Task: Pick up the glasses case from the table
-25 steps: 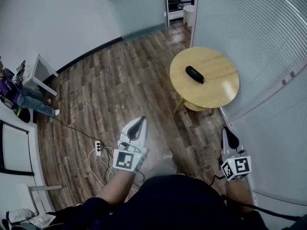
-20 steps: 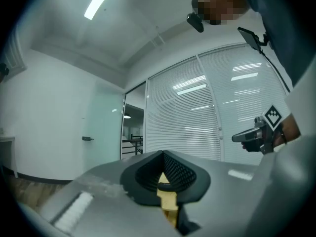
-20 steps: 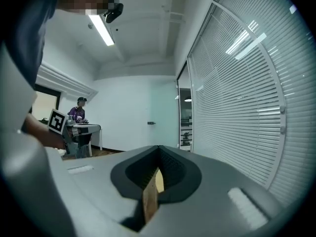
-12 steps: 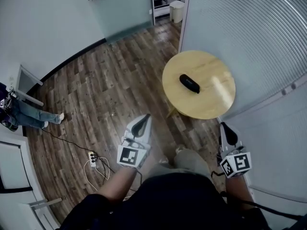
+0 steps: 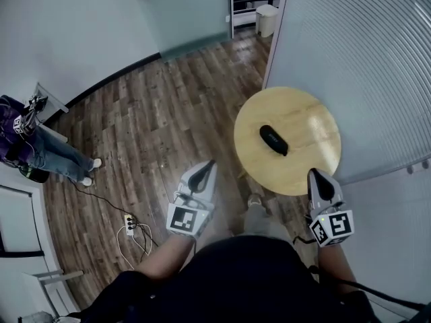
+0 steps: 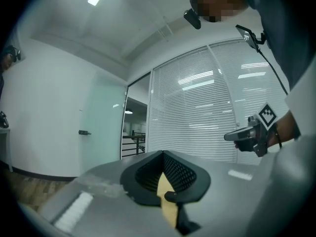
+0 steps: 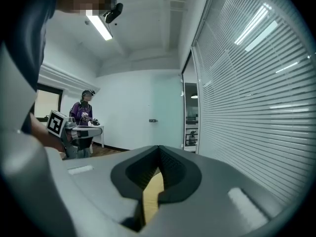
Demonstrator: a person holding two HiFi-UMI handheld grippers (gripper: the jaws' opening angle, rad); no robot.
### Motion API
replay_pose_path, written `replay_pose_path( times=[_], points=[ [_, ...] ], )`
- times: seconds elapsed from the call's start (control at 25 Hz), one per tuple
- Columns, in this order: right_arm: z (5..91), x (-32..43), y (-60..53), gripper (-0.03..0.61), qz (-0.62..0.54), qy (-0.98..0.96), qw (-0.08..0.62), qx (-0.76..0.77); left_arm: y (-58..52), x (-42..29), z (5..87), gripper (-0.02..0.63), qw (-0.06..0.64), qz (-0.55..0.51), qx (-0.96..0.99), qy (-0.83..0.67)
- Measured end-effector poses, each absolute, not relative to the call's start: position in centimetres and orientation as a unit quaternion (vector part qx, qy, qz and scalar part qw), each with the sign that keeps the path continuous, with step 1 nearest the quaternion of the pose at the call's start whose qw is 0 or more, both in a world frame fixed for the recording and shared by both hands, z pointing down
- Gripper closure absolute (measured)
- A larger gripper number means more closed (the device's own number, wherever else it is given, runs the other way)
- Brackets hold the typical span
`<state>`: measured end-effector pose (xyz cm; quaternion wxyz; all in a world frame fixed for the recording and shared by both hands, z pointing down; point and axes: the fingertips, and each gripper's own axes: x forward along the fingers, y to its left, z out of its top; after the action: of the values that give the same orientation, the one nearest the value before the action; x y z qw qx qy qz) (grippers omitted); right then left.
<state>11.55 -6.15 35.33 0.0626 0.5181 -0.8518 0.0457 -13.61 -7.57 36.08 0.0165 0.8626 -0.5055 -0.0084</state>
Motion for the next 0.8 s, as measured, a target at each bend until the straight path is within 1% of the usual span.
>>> replay_pose_path(
  times=[0.28,0.4,0.56,0.68,0.8],
  points=[
    [36.6,13.0,-15.9,0.571,0.057,-0.874,0.072,0.477,-16.3,-11.1,35.2,0.611,0.023,0.010,0.847,-0.532],
    [36.9,12.8,-19.5,0.571,0.082,-0.884,0.065,0.457,-19.0,-11.5,36.2,0.611,0.020,0.032,0.835,-0.549],
    [37.0,12.5,-23.5,0.571,0.074,-0.899,0.069,0.427,-22.0,-11.4,37.1,0.611,0.029,0.065,0.819,-0.570],
    [38.9,12.5,-25.8,0.571,0.083,-0.899,0.080,0.422,-24.3,-10.1,36.9,0.611,0.026,0.074,0.816,-0.572],
    [41.4,11.8,-26.8,0.571,0.111,-0.900,0.100,0.410,-25.9,-8.6,36.8,0.611,0.020,0.059,0.829,-0.556]
  ],
)
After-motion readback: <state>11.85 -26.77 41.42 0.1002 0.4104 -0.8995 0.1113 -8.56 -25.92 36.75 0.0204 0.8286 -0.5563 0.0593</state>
